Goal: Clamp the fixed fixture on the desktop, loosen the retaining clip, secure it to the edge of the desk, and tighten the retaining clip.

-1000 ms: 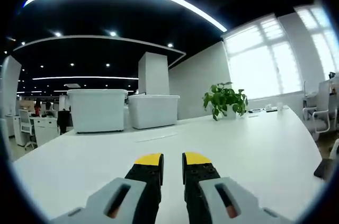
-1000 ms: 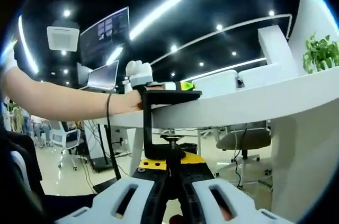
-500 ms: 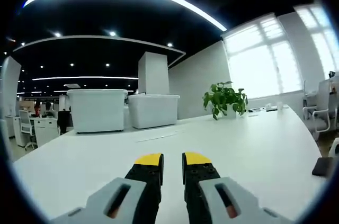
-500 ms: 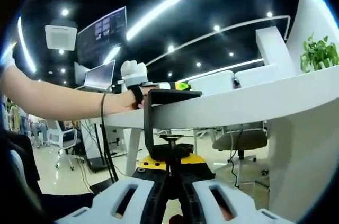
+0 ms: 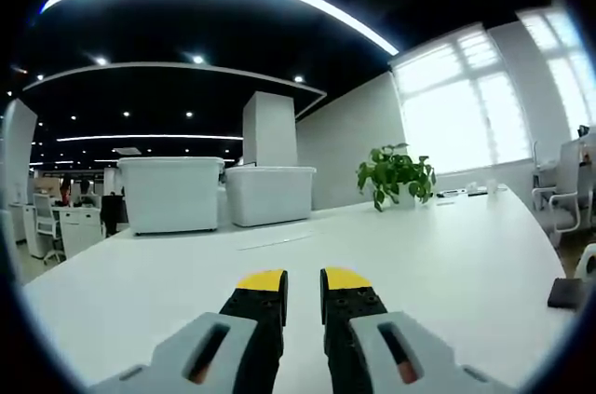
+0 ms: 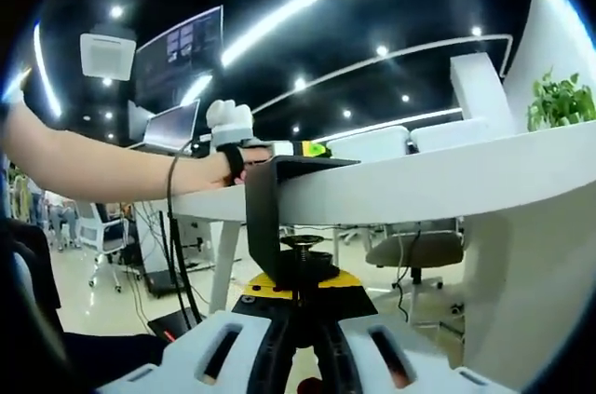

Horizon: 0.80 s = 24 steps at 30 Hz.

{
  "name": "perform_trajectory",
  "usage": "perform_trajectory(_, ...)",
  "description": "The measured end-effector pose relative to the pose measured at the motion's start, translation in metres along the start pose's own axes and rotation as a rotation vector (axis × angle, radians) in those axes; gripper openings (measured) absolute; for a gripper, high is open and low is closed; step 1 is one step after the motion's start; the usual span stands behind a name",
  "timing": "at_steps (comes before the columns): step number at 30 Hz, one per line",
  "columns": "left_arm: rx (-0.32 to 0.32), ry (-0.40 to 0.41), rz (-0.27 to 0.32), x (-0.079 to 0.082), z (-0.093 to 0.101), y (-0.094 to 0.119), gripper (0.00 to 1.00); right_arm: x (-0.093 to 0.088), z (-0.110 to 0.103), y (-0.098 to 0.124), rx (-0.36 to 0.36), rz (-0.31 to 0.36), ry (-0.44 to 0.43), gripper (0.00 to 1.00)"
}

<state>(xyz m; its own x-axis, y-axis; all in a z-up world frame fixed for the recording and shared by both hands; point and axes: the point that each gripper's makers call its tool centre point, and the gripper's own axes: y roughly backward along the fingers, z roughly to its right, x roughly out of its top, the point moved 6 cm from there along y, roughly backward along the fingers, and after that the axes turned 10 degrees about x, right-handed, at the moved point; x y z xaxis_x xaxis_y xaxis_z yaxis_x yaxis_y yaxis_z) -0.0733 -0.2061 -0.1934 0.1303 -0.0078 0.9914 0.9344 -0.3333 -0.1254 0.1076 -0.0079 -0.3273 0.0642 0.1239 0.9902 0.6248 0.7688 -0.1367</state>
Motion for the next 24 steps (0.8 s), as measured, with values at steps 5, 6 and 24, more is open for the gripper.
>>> perform_trajectory(5,0.0,0.002,0.001,0.0,0.0,0.0,0.15,-0.001,0.002,-0.001,0.006,-0.003,0.011,0.03)
perform_trajectory(6,0.0,0.001,0.001,0.0,0.0,0.0,0.15,-0.001,0.002,-0.002,0.007,-0.004,0.017,0.03)
perform_trajectory(24,-0.003,0.003,0.002,0.0,0.0,0.0,0.15,-0.001,0.006,-0.016,0.015,-0.01,0.026,0.03)
